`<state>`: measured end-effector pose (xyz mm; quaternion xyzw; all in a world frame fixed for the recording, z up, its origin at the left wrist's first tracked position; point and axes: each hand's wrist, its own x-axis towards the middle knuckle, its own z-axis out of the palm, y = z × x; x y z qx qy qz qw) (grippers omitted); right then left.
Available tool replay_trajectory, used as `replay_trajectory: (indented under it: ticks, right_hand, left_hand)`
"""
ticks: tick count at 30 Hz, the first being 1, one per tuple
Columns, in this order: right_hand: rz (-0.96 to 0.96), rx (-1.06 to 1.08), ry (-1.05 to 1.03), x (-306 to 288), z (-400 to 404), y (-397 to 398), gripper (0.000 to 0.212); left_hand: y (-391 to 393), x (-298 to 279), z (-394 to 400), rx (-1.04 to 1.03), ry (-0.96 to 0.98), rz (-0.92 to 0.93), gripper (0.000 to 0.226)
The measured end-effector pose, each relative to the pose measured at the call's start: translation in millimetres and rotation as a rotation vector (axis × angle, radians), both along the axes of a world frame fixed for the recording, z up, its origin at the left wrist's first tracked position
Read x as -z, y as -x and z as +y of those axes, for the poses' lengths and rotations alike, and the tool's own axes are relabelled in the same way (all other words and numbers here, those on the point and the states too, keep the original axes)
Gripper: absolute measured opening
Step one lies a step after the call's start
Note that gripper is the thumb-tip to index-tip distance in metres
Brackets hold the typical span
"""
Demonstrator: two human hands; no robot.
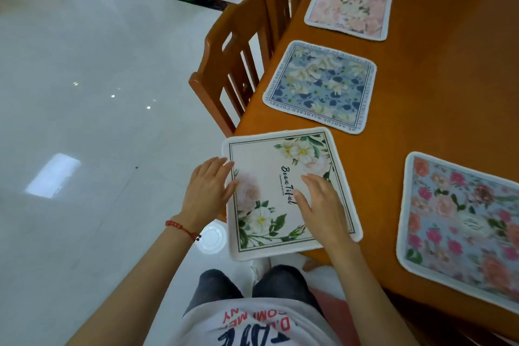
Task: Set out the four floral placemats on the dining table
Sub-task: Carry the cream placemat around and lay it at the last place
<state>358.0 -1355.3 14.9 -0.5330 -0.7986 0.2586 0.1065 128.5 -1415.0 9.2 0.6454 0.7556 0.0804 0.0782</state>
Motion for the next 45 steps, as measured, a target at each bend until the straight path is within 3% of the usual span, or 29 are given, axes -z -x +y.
replay_trajectory:
  ticks: [4, 8, 14, 18, 26, 32, 45]
  right_hand:
    - [-0.045, 0.08, 0.041, 1.7, 6.1, 2.0, 0.056]
    - [-0.053, 0.224, 0.046, 8.1, 7.4, 4.5, 0.084]
    - [-0.05, 0.477, 0.095, 17.5, -4.3, 22.1, 0.072]
    - [-0.035, 0.682, 0.098, 22.4, -24.3, 42.8, 0.043]
    - [-0.011, 0.996, 0.103, 27.1, -68.2, 79.0, 0.061]
    - [0.009, 1.145, 0.124, 29.6, -83.4, 80.5, 0.046]
    - [0.003, 1.344, 0.274, 51.8, -80.2, 64.7, 0.03]
  left_hand:
    - [7.8, 3.1, 27.9, 0.1, 0.041, 0.012, 0.049]
    - [14.4, 9.3, 61.4, 0.243, 0.078, -0.003, 0.05]
    - [31.9, 22.5, 106.2, 0.506, 0.132, -0.028, 0.052]
    - [49.6, 25.9, 127.8, 0.646, 0.154, -0.042, 0.055]
    - [65.5, 28.7, 163.5, 0.804, 0.172, -0.078, 0.049]
    - [53.0, 32.9, 181.3, 0.84, 0.168, -0.107, 0.04]
    - [26.2, 43.1, 214.7, 0.634, 0.335, -0.27, 0.043]
